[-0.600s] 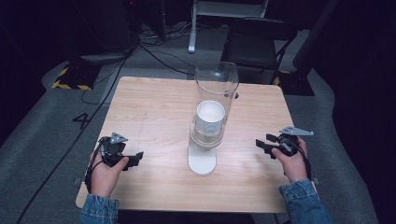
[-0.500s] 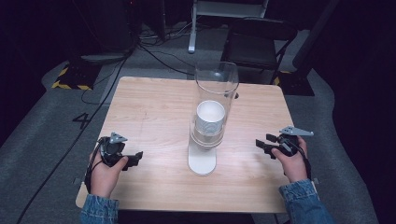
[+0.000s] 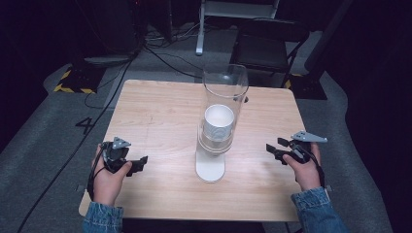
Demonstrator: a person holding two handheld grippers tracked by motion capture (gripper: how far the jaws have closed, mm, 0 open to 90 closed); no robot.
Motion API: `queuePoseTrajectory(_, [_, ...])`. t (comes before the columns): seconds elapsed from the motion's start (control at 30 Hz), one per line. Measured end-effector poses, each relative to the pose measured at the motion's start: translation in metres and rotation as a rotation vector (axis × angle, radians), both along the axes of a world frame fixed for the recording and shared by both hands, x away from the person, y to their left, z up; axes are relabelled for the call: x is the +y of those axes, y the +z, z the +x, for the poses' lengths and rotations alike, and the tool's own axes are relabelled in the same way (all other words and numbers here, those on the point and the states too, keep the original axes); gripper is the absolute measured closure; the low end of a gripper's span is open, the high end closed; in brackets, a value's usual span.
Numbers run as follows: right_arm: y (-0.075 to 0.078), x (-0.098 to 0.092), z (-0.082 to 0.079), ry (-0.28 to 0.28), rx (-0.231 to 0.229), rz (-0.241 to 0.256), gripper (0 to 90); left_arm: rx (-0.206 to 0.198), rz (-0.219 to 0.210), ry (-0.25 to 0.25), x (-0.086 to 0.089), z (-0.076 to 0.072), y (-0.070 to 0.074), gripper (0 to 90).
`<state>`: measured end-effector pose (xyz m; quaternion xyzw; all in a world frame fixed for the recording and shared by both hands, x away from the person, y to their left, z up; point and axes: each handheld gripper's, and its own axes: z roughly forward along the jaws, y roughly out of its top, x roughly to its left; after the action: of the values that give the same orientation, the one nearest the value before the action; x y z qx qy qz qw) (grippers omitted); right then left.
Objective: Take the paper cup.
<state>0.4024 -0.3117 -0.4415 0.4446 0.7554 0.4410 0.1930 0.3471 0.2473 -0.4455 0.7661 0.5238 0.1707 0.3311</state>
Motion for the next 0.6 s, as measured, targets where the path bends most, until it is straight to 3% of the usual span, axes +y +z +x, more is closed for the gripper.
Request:
queuePoseTrajectory(0.33, [0.006, 0.015, -0.003, 0.046, 0.001, 0.012, 36.3, -0.001, -0.005, 0.008, 0.001, -0.002, 0.001, 19.2])
queuePoseTrajectory(0.47, [0.014, 0.024, -0.007, 0.089, 0.017, 0.078, 35.5, 0.002, -0.018, 0.000, 0.001, -0.001, 0.001, 19.2])
queuePoseTrajectory(0.6, [0.020, 0.033, -0.011, 0.119, -0.002, 0.088, 34.7, 0.000, -0.016, -0.003, 0.001, -0.001, 0.001, 19.2])
